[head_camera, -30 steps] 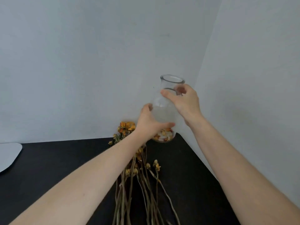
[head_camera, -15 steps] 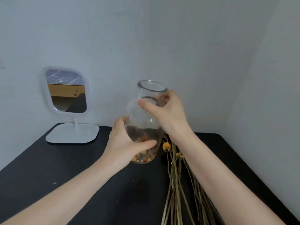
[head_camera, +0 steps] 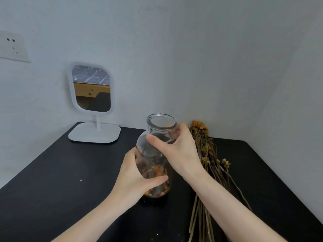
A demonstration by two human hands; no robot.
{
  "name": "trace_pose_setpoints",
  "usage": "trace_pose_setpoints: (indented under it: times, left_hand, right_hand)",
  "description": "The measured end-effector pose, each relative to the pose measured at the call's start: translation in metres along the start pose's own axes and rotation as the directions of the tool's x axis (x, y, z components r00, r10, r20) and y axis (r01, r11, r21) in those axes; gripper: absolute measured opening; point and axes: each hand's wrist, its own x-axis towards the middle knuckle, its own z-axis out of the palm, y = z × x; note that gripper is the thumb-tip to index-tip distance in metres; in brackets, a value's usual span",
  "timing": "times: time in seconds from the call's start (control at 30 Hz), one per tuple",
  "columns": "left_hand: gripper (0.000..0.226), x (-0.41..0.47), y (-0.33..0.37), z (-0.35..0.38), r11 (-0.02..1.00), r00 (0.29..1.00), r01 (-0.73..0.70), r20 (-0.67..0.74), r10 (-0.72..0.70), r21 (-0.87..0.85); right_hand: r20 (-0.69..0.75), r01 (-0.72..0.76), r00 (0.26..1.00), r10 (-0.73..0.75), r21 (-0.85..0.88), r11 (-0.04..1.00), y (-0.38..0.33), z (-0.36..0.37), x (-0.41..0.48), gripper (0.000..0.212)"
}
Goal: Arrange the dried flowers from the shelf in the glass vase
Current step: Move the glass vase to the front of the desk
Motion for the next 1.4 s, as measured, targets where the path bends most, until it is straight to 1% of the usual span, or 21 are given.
trace_pose_setpoints:
  times: [0.63, 0.83, 0.9, 0.97, 1.0, 1.03, 1.07, 1.1, 1.13, 1.17, 1.2, 1.23, 1.27, 1.3, 1.33, 1.4]
  left_hand:
    - [0.095, 0.011, -0.017, -0.005, 0.998, 0.999, -0.006, 0.033, 0.004, 0.060]
    - [0.095, 0.010, -0.017, -0.003, 0.998, 1.000, -0.010, 0.020, 0.008, 0.062]
    - [0.095, 0.010, -0.015, -0.002, 0.999, 0.999, -0.007, 0.037, 0.005, 0.038]
    - [0.100, 0.006, -0.011, -0.004, 1.000, 0.997, -0.001, 0.072, 0.000, 0.011]
    - [0.107, 0.003, -0.009, -0.004, 1.000, 0.997, 0.009, 0.080, -0.009, -0.003]
    - [0.116, -0.001, -0.006, -0.004, 0.999, 0.997, 0.034, 0.064, -0.033, -0.013]
    - [0.121, -0.007, -0.004, -0.004, 0.998, 0.998, 0.062, 0.015, -0.062, -0.014]
    - [0.116, -0.015, -0.002, -0.003, 0.998, 0.996, 0.066, -0.056, -0.067, -0.011]
    - [0.104, -0.025, 0.000, -0.002, 1.000, 0.991, 0.024, -0.135, -0.024, -0.001]
    - [0.086, -0.034, 0.002, 0.000, 0.997, 0.977, -0.071, -0.198, 0.076, 0.030]
    - [0.065, -0.043, 0.006, 0.002, 0.977, 0.951, -0.196, -0.224, 0.211, 0.088]
    - [0.048, -0.051, 0.009, 0.006, 0.941, 0.920, -0.307, -0.209, 0.333, 0.145]
    - [0.035, -0.058, 0.013, 0.011, 0.903, 0.895, -0.391, -0.156, 0.418, 0.179]
    - [0.025, -0.062, 0.017, 0.018, 0.875, 0.883, -0.444, -0.075, 0.464, 0.192]
    - [0.018, -0.064, 0.020, 0.025, 0.861, 0.880, -0.469, 0.023, 0.474, 0.195]
    - [0.010, -0.060, 0.028, 0.044, 0.868, 0.884, -0.456, 0.214, 0.416, 0.196]
  right_hand:
    - [0.008, -0.052, 0.999, 0.053, -0.014, 0.999, 0.010, 0.010, 0.004, 0.057]
    - [0.022, -0.064, 0.998, 0.064, -0.032, 0.997, 0.009, 0.010, 0.004, 0.055]
    - [0.021, -0.072, 0.997, 0.073, -0.033, 0.997, 0.009, 0.011, 0.004, 0.057]
    - [0.041, -0.083, 0.996, 0.084, -0.021, 0.996, 0.009, 0.010, 0.004, 0.060]
    - [0.062, -0.088, 0.994, 0.089, -0.011, 0.996, 0.009, 0.008, 0.004, 0.063]
    - [0.083, -0.090, 0.992, 0.090, 0.000, 0.996, 0.010, 0.005, 0.003, 0.067]
    - [0.101, -0.091, 0.991, 0.090, 0.008, 0.996, 0.011, 0.001, 0.002, 0.070]
    - [0.107, -0.093, 0.990, 0.092, 0.005, 0.996, 0.013, -0.006, 0.000, 0.072]
    - [0.103, -0.101, 0.990, 0.102, -0.009, 0.995, 0.017, -0.014, -0.001, 0.071]
    - [0.087, -0.120, 0.989, 0.121, -0.024, 0.993, 0.022, -0.023, -0.001, 0.067]
    - [0.062, -0.149, 0.987, 0.151, -0.034, 0.988, 0.028, -0.035, -0.001, 0.060]
    - [0.029, -0.187, 0.982, 0.188, -0.039, 0.982, 0.034, -0.047, -0.001, 0.052]
    - [-0.007, -0.224, 0.975, 0.224, -0.049, 0.973, 0.042, -0.060, -0.001, 0.044]
    - [-0.045, -0.255, 0.967, 0.252, -0.068, 0.965, 0.050, -0.073, -0.001, 0.035]
    - [-0.081, -0.281, 0.958, 0.274, -0.089, 0.956, 0.059, -0.086, -0.002, 0.028]
    - [-0.136, -0.318, 0.944, 0.301, -0.131, 0.939, 0.076, -0.108, -0.005, 0.017]
